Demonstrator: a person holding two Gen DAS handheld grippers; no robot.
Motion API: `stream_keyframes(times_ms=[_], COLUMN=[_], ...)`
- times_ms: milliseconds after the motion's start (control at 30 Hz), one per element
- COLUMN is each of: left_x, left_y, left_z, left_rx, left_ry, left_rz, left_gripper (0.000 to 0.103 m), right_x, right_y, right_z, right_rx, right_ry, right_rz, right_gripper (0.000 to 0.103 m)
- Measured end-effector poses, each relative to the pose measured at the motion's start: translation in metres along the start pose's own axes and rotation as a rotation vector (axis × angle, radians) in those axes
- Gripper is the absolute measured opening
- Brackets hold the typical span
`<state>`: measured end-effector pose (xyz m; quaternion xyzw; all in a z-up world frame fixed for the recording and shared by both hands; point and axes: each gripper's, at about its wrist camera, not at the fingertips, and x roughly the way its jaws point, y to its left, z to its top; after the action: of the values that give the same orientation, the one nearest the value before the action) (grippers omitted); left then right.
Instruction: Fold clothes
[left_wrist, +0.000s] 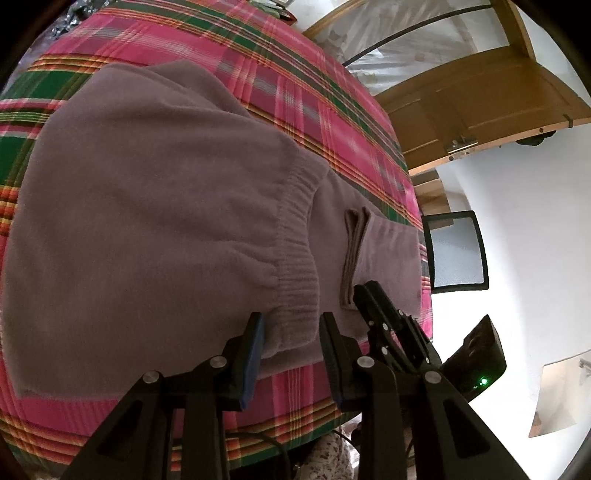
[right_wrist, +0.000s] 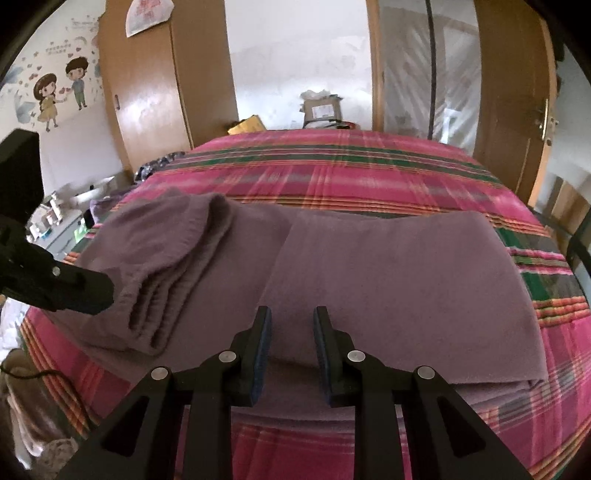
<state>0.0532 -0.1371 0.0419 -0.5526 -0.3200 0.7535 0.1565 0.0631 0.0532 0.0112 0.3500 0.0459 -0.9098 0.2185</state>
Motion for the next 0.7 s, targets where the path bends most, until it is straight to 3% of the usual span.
stream_keyframes(times_ms=[167, 367, 533, 700], left_x=[-0.003, -0.009, 0.010, 0.047], left_y=[-0.008, -0.034, -0.070, -0.100], left_z=[-0.001, -0.003, -0.001, 0.003], left_rx=[0.021, 0.086, 0.167, 0.234], left_ry=[-0.029, -0.092, -0.052, 0.027], left_rz=[0.026, 0.040, 0.007, -0.005], left_gripper=[0.031, 0.031, 0.031, 0.031], right_x=[-0.020, -0.059, -0.086, -0.089], right_y=[-0.019, -0.085, -0.137, -0.146], right_z=[0.001, 0.000, -0.020, -0.036], right_rx=[0.034, 0.171, 0.292, 0.294], right_ry=[-0.054, -0.139, -0.149, -0.123], right_rz=[-0.031, -0.183, -0.268, -0.289], right_gripper=[0.024, 0.025, 0.030, 0.032])
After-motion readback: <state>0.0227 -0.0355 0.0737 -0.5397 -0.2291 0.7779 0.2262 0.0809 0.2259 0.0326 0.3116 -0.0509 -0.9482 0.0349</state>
